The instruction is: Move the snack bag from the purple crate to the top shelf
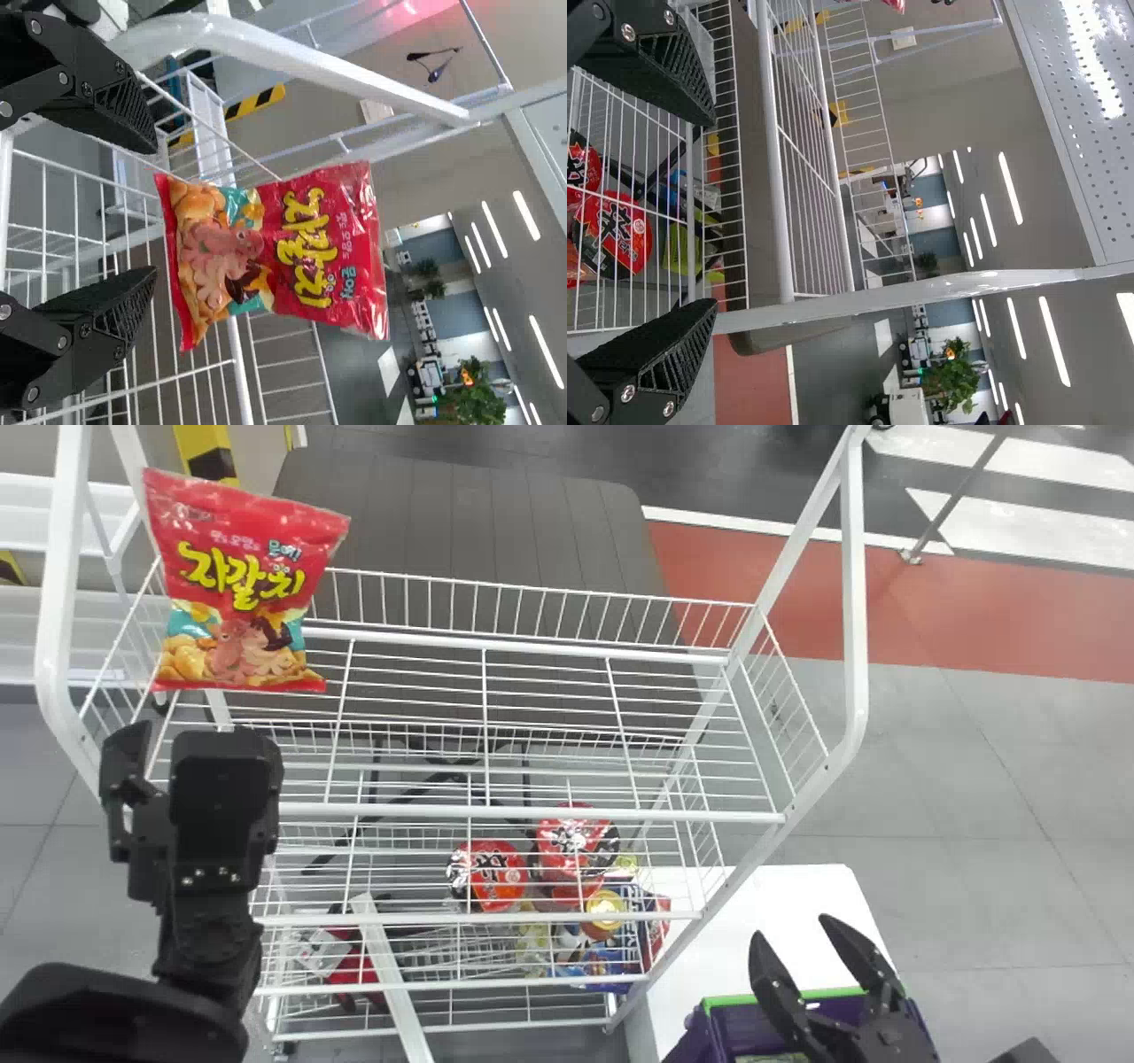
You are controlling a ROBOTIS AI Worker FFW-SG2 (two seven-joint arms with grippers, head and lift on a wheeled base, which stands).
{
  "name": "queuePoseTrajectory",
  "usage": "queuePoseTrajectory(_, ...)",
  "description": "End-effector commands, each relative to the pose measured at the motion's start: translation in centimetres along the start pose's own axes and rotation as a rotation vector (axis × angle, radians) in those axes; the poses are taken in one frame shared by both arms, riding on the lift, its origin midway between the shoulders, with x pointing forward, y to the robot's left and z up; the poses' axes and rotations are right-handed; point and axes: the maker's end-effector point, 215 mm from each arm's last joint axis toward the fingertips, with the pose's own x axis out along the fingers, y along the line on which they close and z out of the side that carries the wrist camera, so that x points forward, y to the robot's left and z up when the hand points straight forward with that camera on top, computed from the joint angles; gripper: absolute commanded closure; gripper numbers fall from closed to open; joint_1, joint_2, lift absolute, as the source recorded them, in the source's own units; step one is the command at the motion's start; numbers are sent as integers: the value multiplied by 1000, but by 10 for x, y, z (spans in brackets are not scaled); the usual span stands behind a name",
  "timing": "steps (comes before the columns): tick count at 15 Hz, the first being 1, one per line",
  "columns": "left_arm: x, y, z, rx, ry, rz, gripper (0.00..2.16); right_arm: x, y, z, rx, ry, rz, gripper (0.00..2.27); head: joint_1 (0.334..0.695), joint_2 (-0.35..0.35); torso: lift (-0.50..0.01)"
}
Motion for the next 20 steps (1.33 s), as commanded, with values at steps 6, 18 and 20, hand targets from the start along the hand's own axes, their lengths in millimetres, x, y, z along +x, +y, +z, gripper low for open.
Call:
queuePoseTrajectory(6,-19,19,-13,-30,12,18,434,1,2,-5,3,8,4,90,695,-185,0)
queuePoseTrajectory(18,-35,66,-27,-83,0,79,434,8,16,-11,9,18,28,90,695,-134,0)
queuePoseTrajectory(20,-30,84,-32,-105,0,87,434,13,21,-5,27,22,34,93,695,-106,0)
